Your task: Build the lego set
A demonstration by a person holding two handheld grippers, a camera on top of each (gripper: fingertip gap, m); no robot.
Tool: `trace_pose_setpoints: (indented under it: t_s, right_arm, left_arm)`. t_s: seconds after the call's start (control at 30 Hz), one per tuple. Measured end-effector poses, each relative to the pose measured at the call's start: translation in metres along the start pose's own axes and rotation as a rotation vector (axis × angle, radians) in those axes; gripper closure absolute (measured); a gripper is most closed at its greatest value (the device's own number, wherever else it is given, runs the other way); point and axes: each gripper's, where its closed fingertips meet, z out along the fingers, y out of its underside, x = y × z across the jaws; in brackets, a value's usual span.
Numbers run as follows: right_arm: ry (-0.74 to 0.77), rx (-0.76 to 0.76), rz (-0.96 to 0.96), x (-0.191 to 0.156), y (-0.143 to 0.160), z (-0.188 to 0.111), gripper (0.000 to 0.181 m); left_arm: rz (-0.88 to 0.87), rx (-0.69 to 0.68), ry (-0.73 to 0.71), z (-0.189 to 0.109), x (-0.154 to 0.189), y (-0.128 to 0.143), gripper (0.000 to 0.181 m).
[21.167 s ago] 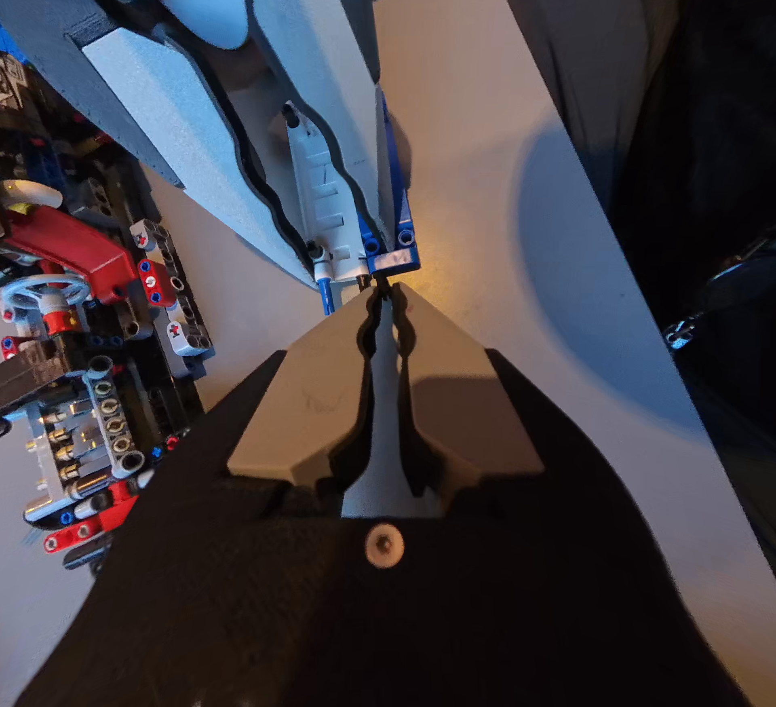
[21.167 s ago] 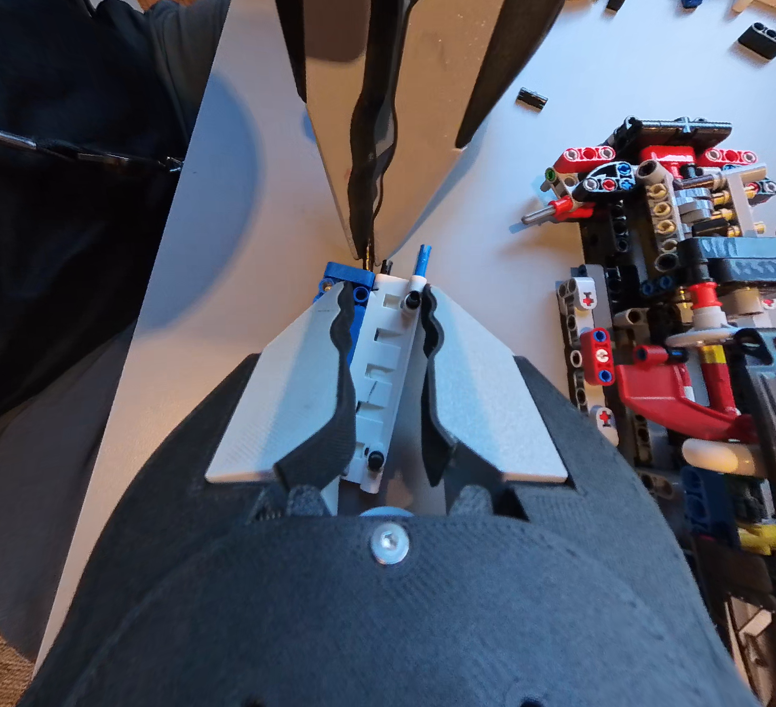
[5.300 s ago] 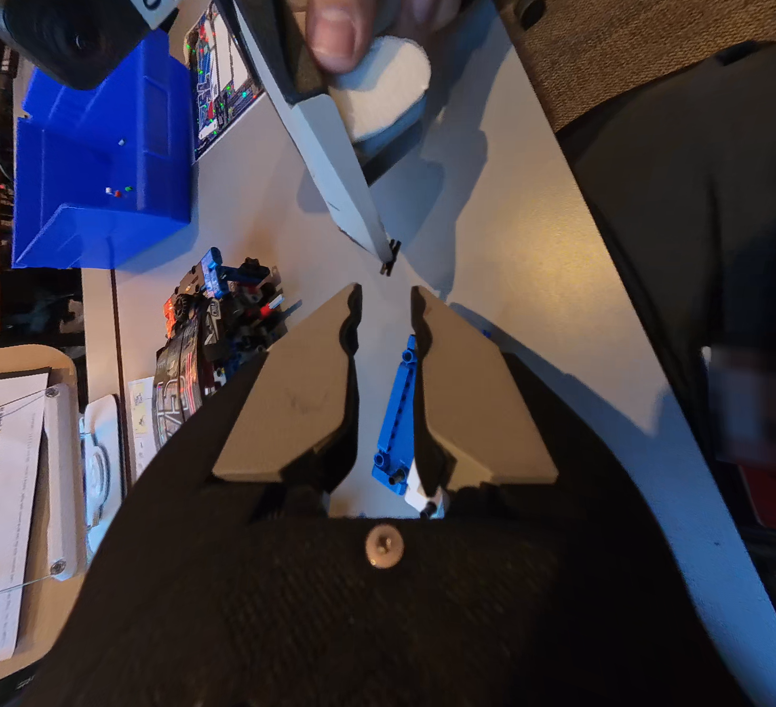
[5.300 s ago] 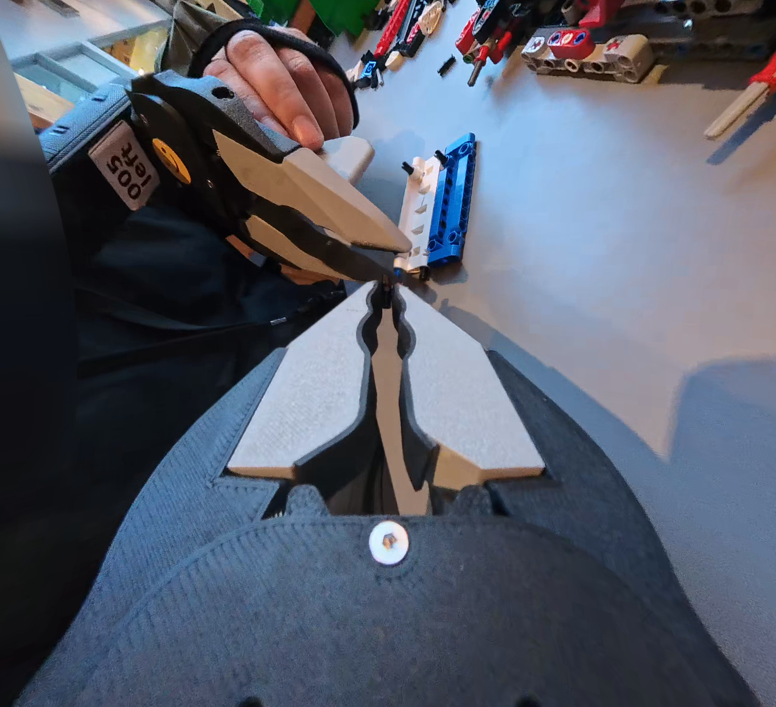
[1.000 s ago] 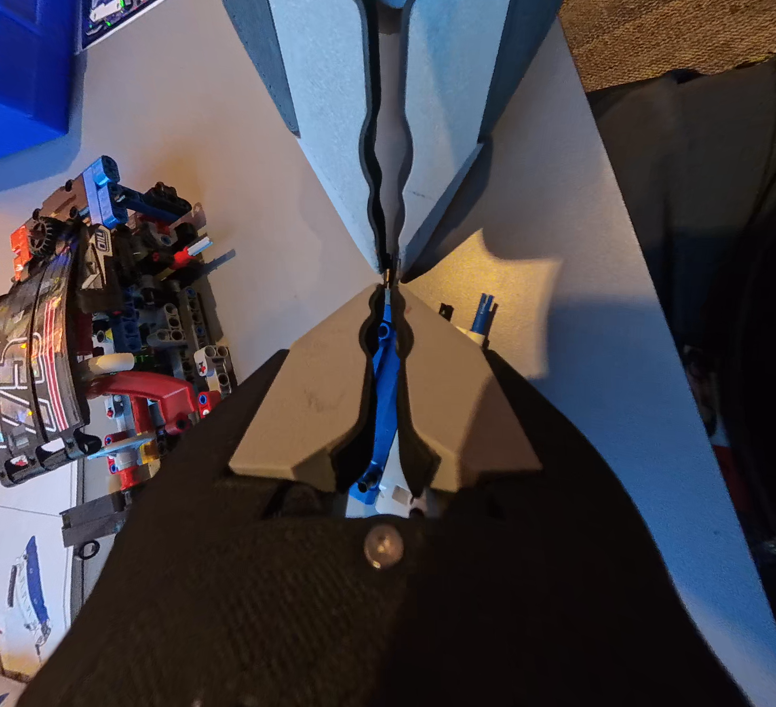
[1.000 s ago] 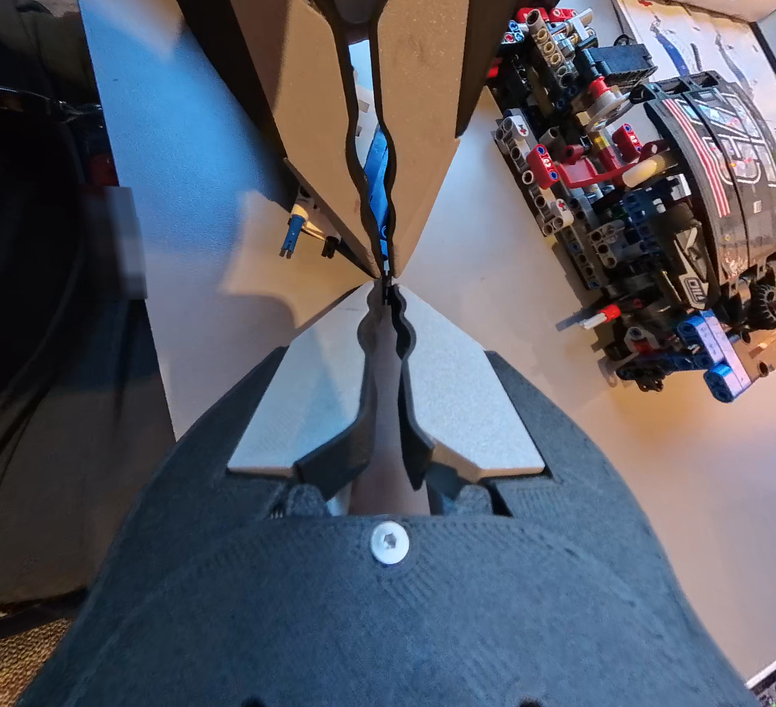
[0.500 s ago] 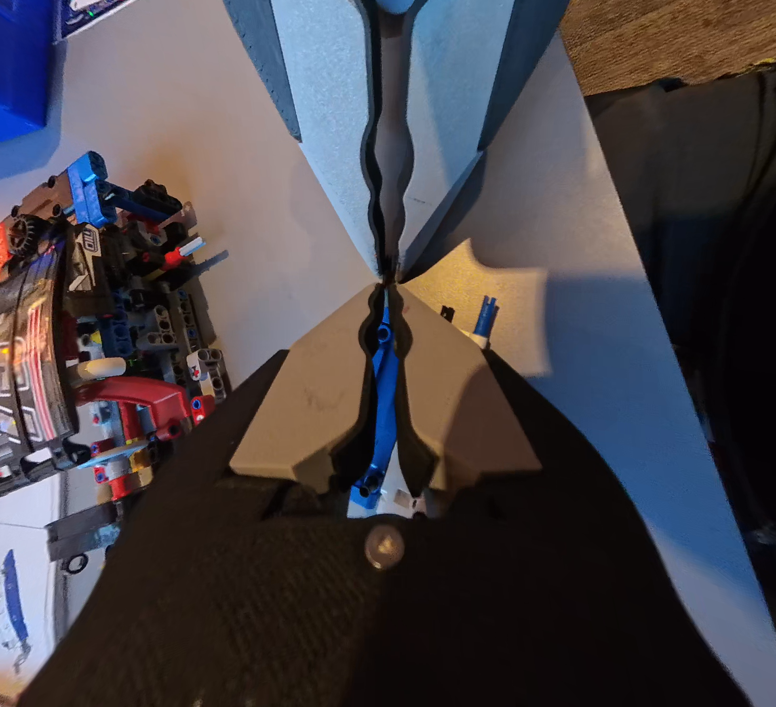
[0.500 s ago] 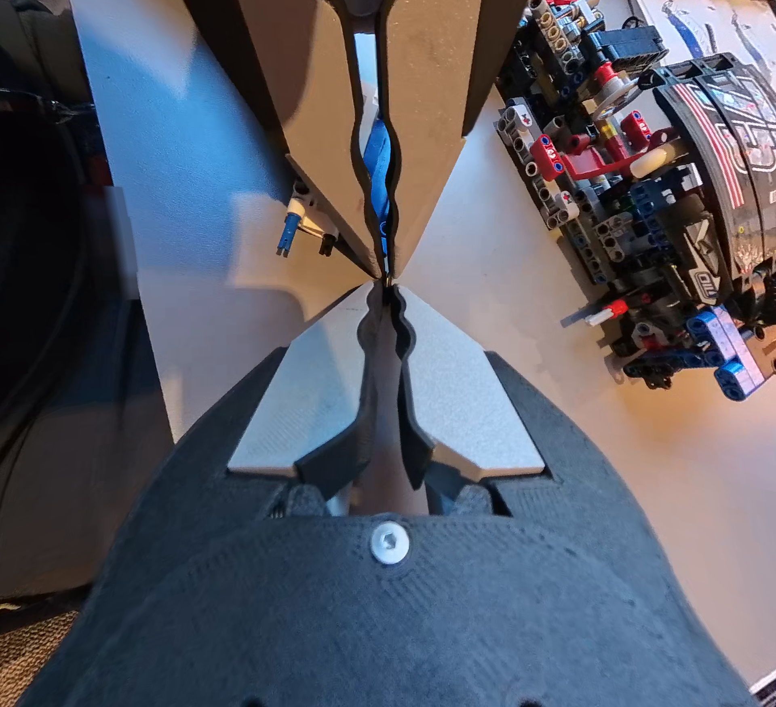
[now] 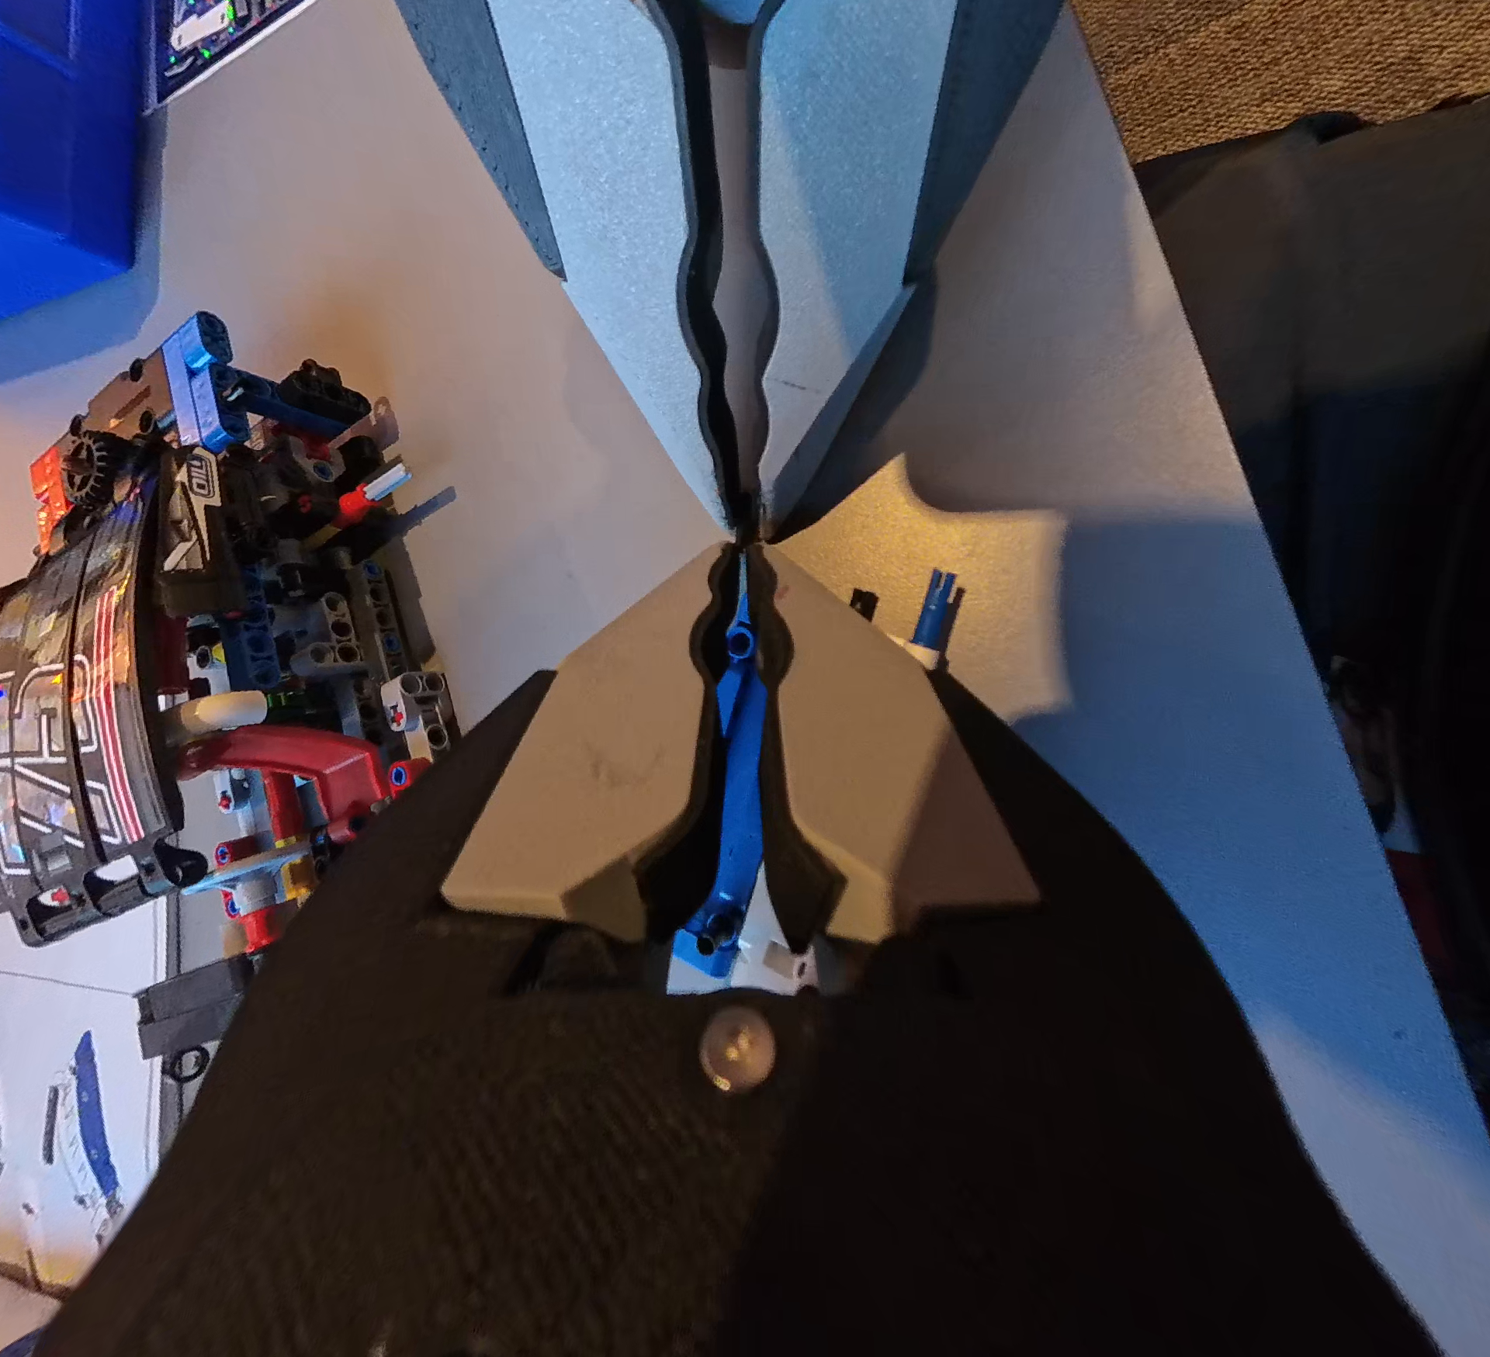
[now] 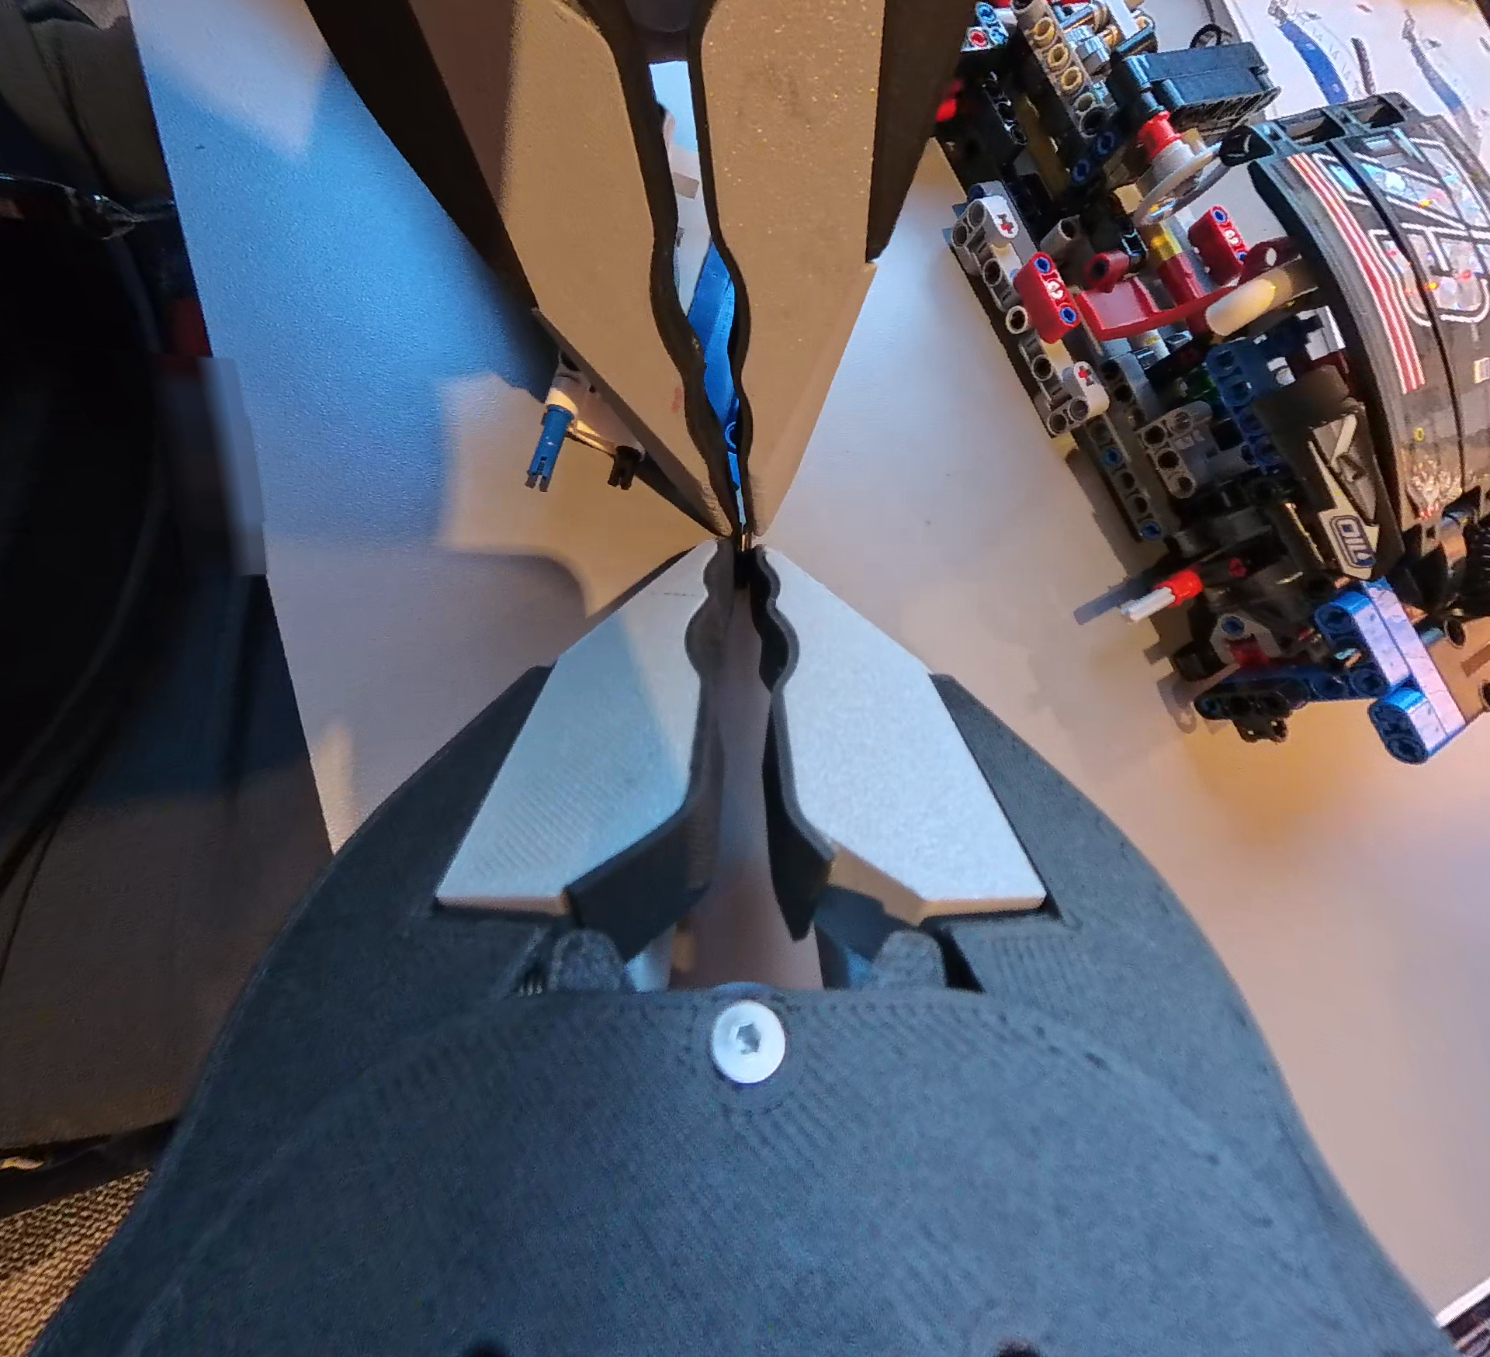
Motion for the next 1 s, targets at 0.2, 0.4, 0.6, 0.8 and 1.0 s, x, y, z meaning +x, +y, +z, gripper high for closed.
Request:
trace_pose_setpoints:
  t_s: [0.2,0.4,0.6,0.8,1.0]
  right_arm:
    - [0.017,0.007,-0.021,0.000,-0.001,0.000,0.180]
    - [0.042,0.026,-0.053,0.000,-0.002,-0.003,0.180]
    - [0.039,0.072,-0.060,-0.001,-0.007,-0.009,0.180]
    - [0.044,0.043,-0.082,-0.003,-0.004,-0.005,0.180]
    - [0.046,0.069,-0.074,-0.003,-0.010,-0.009,0.180]
  left_arm:
    - [0.009,0.003,0.002,-0.001,0.000,0.000,0.181]
    - [0.019,0.026,0.001,-0.003,0.000,-0.003,0.181]
    - [0.003,0.064,0.025,-0.009,0.001,-0.009,0.181]
    - [0.003,0.085,0.026,-0.012,0.000,-0.012,0.174]
    - [0.015,0.077,0.028,-0.011,0.004,-0.011,0.178]
